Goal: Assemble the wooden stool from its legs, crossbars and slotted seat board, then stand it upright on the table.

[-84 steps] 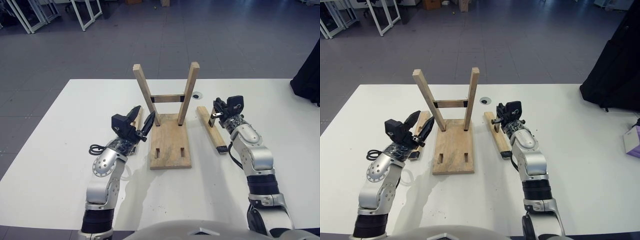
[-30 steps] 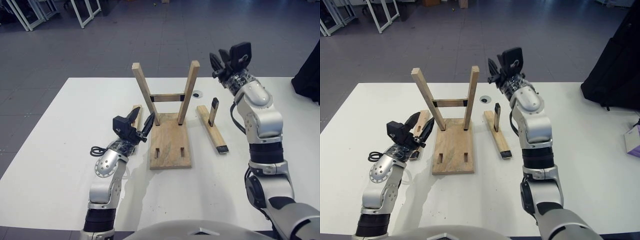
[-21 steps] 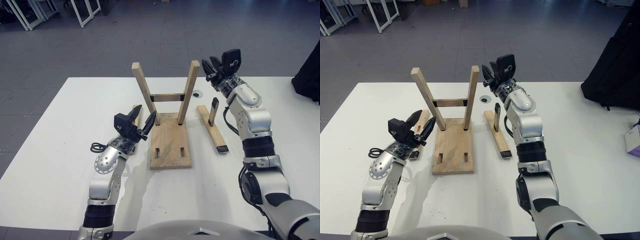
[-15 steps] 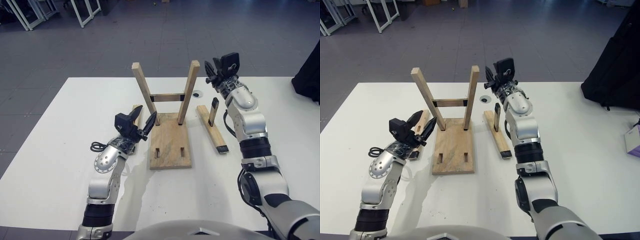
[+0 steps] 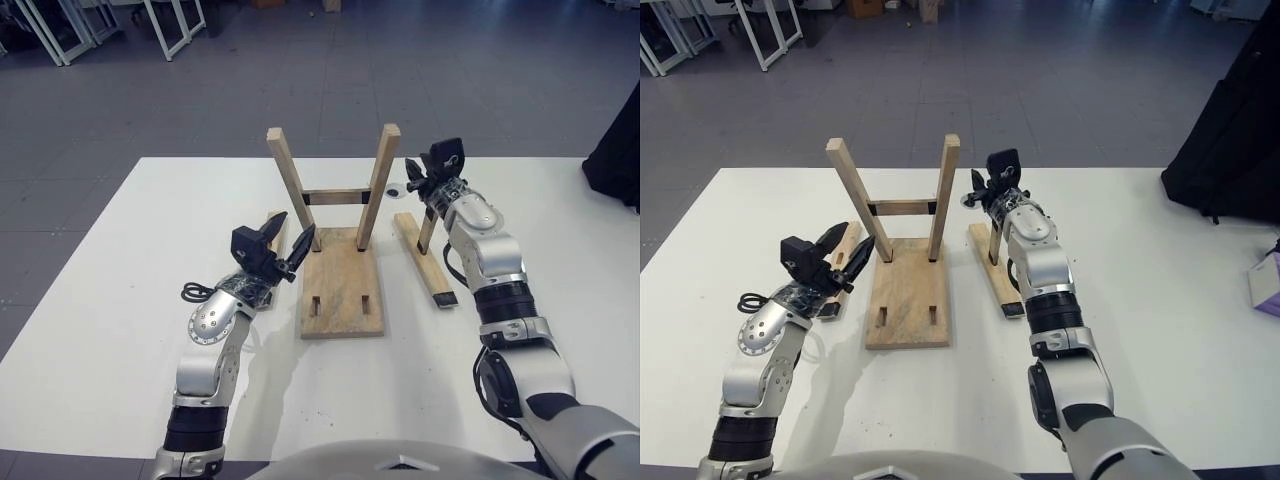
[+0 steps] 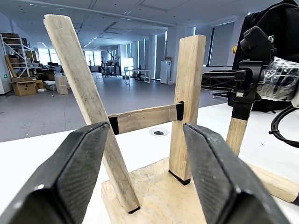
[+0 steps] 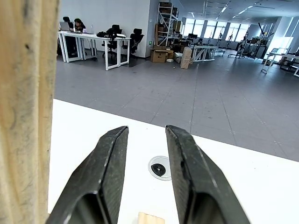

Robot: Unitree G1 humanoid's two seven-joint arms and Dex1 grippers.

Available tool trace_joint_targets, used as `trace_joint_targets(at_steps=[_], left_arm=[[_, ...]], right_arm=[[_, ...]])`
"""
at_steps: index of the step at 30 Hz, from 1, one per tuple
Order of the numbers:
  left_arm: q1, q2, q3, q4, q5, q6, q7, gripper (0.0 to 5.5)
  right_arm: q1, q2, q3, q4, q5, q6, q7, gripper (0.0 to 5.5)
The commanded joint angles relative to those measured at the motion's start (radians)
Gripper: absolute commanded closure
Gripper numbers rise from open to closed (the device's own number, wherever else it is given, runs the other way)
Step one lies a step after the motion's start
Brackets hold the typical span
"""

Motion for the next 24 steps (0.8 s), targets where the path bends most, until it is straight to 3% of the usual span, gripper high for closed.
trace_joint_targets(at_steps=[1,5,10,13,16,18,24], left_arm=[[-0.004,0.004,-0.001,0.0,0.013,0.001,0.006,2.58],[0.03,0.0,0.007,-0.026,0.015,-0.004,0.021,2.58],[0.119,0.001,0.026,-0.091,0.014,-0.002,0.048,2.58],[0.15,-0.003,0.026,-0.114,0.019,0.0,0.062,2.58],[0.173,-0.008,0.018,-0.137,0.024,0.004,0.072,2.58],[0.186,-0.009,0.014,-0.138,0.025,0.002,0.077,2.58],[0.182,-0.005,-0.001,-0.12,0.024,-0.002,0.068,2.58]], right_arm=[[0.015,-0.008,-0.084,-0.179,0.093,0.051,-0.001,4.05],[0.056,-0.081,-0.084,-0.437,0.013,-0.012,-0.041,4.05],[0.426,-0.18,-0.075,-0.624,-0.026,-0.09,0.051,4.05],[0.562,-0.207,-0.076,-0.673,0.005,0.035,0.088,4.05],[0.678,-0.187,-0.08,-0.74,0.035,0.093,0.085,3.54],[0.755,-0.211,-0.022,-0.733,0.006,0.167,0.101,3.08],[0.762,-0.162,0.0,-0.725,0.086,0.409,0.1,3.04]])
